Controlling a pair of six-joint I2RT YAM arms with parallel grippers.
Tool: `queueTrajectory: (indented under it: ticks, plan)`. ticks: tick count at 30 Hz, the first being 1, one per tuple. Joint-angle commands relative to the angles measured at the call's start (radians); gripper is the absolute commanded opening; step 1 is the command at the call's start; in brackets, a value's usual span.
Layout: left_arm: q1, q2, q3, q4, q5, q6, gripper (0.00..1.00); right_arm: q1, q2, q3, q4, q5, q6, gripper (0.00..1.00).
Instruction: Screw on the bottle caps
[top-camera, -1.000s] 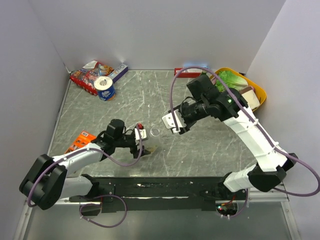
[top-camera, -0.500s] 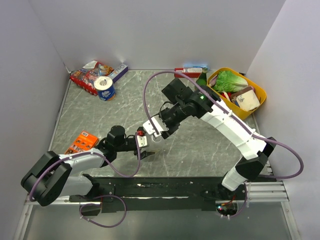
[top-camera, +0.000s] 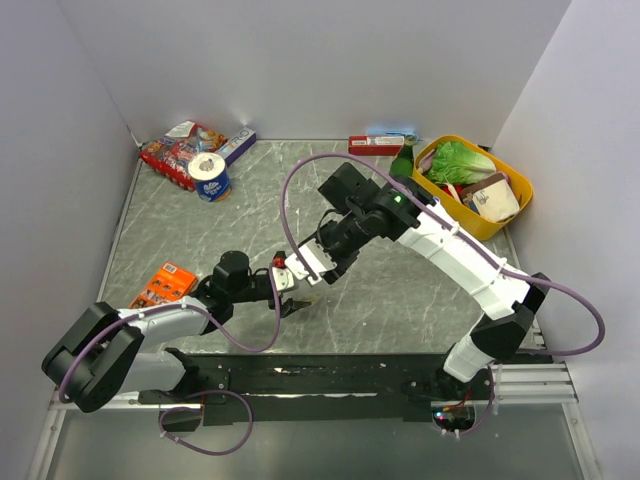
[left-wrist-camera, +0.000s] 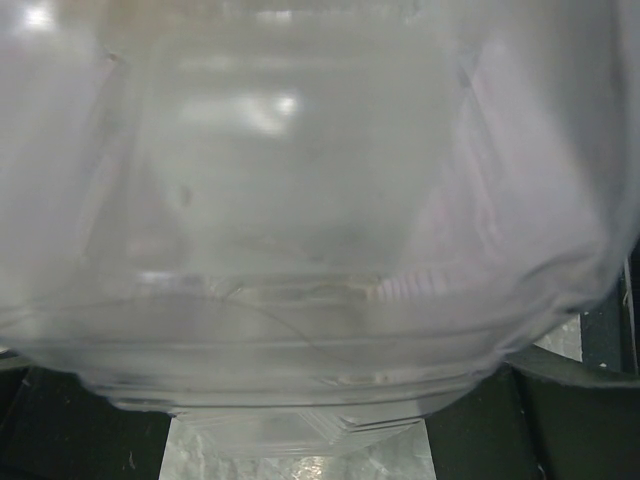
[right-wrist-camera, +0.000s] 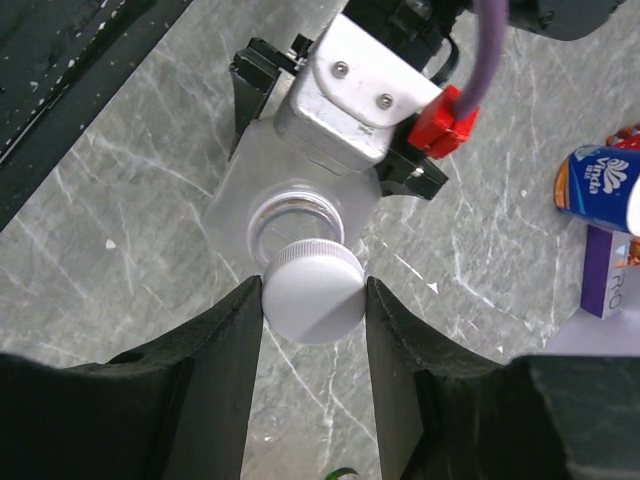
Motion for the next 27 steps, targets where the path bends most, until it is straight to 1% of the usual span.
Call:
queueTrajectory:
  ticks: [1,7,12,15,27]
  plan:
    - [-0.003,-0.012,0.032,0.077,0.025,-0.034,0.01,0.014,0.001,-0.009,-0.203,0.011,-0.016,0.35]
    - [-0.005,-0.002,0.061,0.048,0.034,-0.019,0.01,0.022,0.015,-0.017,-0.174,0.044,0.022,0.36]
    - [-0.006,0.009,0.078,0.041,0.042,-0.014,0.01,0.028,0.007,-0.055,-0.091,0.115,0.059,0.35]
    - [-0.011,0.014,0.086,0.032,0.04,-0.006,0.01,0.028,0.013,-0.06,-0.085,0.132,0.071,0.35]
    - [-0.023,0.044,0.116,-0.011,0.049,0.029,0.01,0.034,0.035,-0.02,-0.082,0.115,0.082,0.34]
